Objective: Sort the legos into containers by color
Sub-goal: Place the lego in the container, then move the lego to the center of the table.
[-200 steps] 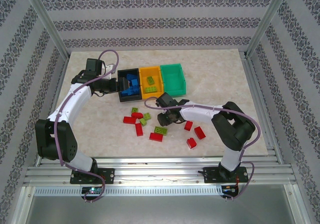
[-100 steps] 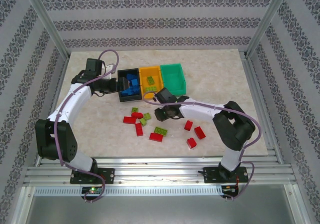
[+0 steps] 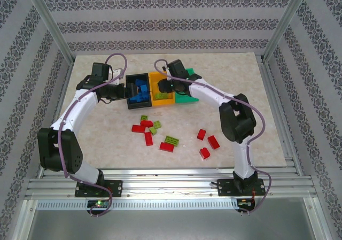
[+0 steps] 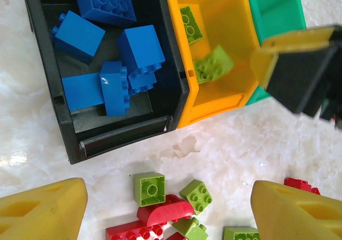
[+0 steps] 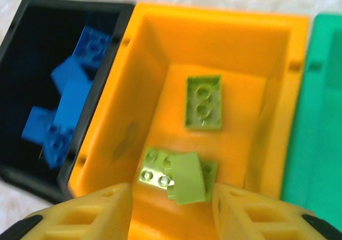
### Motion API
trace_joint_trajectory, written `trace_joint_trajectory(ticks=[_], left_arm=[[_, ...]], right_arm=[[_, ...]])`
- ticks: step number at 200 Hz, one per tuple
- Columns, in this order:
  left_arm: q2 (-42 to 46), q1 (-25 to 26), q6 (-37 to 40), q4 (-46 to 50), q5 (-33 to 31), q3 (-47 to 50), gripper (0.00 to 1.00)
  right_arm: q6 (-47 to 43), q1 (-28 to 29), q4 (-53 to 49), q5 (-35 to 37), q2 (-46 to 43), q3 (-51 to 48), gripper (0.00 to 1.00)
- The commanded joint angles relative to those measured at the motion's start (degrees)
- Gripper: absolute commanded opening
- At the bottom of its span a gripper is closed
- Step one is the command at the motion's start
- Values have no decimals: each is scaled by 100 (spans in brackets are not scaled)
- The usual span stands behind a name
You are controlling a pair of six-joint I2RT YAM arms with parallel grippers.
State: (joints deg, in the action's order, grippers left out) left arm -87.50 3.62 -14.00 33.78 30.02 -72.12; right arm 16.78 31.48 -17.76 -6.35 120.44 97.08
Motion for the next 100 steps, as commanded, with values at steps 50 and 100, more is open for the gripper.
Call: trace_joint_trajectory(ticks=[50,100], left_arm=[[-91,-98,-63,-108,208,-31,81],[-114,-98,-77,-134,227,-25,81]], right_arm=[[69,369,551,-549,-813,-1435,46],[-34,854,727,-947,-1235,-2366,47]])
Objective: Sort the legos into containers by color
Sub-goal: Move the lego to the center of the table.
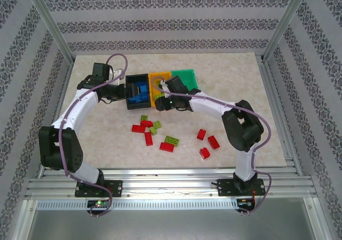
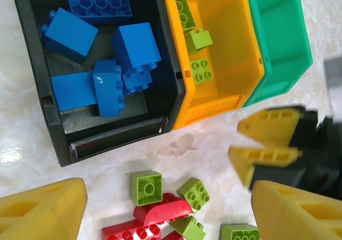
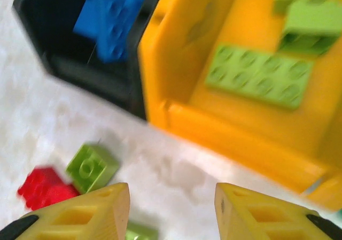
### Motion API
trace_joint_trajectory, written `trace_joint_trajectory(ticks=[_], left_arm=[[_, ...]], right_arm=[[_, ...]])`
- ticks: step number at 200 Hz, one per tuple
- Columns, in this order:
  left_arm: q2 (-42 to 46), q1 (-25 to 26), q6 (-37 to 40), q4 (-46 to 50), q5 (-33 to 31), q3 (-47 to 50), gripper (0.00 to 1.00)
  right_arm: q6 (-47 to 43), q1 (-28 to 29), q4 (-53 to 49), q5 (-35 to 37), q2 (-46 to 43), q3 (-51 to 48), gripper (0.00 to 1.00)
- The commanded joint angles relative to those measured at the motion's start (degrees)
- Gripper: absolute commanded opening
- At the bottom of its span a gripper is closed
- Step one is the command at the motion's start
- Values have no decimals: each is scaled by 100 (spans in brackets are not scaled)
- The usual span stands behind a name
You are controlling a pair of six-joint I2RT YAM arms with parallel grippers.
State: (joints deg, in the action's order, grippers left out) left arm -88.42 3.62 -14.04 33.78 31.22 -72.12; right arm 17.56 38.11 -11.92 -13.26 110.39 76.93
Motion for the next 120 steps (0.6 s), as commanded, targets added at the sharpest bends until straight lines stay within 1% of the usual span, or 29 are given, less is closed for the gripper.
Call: trace_joint_trajectory(ticks=[1,20,50,89,120], left_arm=[[-20,-98,-72,-135,105,-23,81],[-36,-98,-81,-144,100,-16,81],[-48,-98,-89,-144,108,-16,81],[-53,-98,-89,-144,130,-22,81],[-35,-98,-89,-144,128,-20,81]], right_arm=[[-113,199,145,-252,-229,-365,47],[-128,363,128,-248,-221,-562,47],[-239,618,101,9,-155,-783,47],[-358,792,-132,573,10,-700,48],[-265,812,-279,740,213,-493,49]])
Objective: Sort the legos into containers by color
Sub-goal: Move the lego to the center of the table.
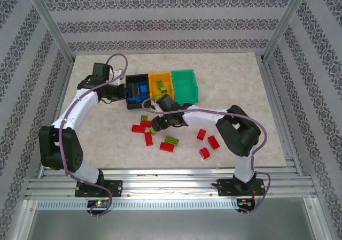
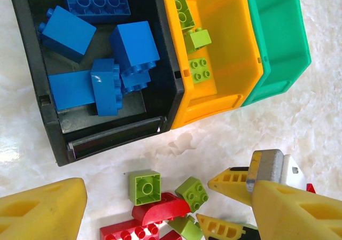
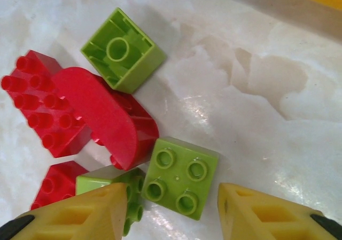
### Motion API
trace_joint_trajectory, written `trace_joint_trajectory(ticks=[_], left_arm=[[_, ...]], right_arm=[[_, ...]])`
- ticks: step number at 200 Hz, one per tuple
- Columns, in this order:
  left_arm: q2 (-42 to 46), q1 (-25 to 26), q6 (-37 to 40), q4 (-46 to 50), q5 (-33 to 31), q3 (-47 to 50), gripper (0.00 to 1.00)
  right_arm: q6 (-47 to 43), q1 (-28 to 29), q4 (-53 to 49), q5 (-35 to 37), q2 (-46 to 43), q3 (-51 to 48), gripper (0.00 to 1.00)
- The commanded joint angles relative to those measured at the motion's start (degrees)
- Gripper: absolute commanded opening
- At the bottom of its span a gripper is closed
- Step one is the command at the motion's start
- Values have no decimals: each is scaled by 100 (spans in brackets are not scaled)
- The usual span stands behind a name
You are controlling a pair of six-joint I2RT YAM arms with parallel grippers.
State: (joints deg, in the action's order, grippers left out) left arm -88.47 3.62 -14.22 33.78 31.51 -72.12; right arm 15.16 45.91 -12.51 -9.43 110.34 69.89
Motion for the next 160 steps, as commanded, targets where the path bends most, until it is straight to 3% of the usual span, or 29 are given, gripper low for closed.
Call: trace_joint_trajectory(ticks=[1,56,104,160], left_arm=[[-30,-98,-67,-144,105,-21,81],[37,-96,-89,-161,142,-12,81],[81,-98,-124,-186,202,-3,81],[92,-98,-121,-205,210,13,81]], right_arm=[[-19,32,-223,369,225,219,49],[206,-66,-413,896,111,75,49],[304,-200,-209,521,-167,-125,49],[348,-64,-385,781,31,197,58]])
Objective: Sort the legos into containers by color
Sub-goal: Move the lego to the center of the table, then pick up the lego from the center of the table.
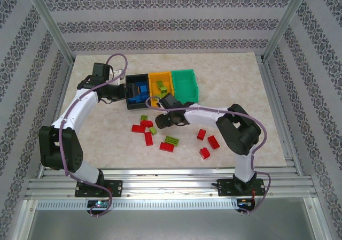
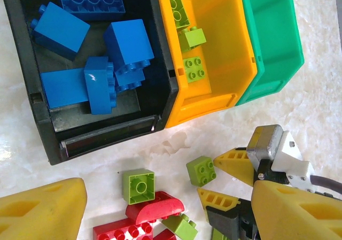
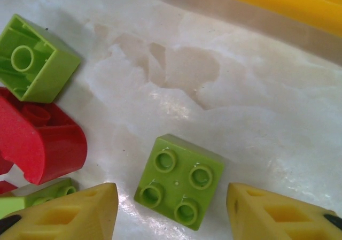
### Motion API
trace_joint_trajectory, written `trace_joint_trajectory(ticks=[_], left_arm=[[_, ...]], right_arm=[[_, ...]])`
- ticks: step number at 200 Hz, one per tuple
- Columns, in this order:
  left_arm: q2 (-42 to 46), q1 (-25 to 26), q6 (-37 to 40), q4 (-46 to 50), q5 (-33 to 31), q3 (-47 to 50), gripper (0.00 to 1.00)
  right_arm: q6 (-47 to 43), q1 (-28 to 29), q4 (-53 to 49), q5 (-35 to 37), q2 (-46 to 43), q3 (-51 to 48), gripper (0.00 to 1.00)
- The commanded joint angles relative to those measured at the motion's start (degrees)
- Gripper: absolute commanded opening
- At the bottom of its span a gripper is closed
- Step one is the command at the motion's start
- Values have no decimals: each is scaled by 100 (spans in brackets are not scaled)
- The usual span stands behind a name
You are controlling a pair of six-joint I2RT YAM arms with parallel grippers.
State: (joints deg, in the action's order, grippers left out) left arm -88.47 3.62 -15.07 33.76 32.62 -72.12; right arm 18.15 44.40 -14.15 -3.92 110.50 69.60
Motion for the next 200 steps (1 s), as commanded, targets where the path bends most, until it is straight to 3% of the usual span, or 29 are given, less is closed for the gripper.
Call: trace_joint_trajectory(ticks=[1,115,170,200], left_arm=[[93,-98,-38,-203,97,18,81],[49,-98,-21,-172,69,5,81],[69,-98,-20,-177,65,3,81],[63,-98,-22,-177,84,5,81]], right_arm=[[48,91,-225,241,25,231,58],[-3,69,-181,392,304,214,45],[-64,56,-329,406,438,490,29],[-110,23,-281,392,309,560,28]])
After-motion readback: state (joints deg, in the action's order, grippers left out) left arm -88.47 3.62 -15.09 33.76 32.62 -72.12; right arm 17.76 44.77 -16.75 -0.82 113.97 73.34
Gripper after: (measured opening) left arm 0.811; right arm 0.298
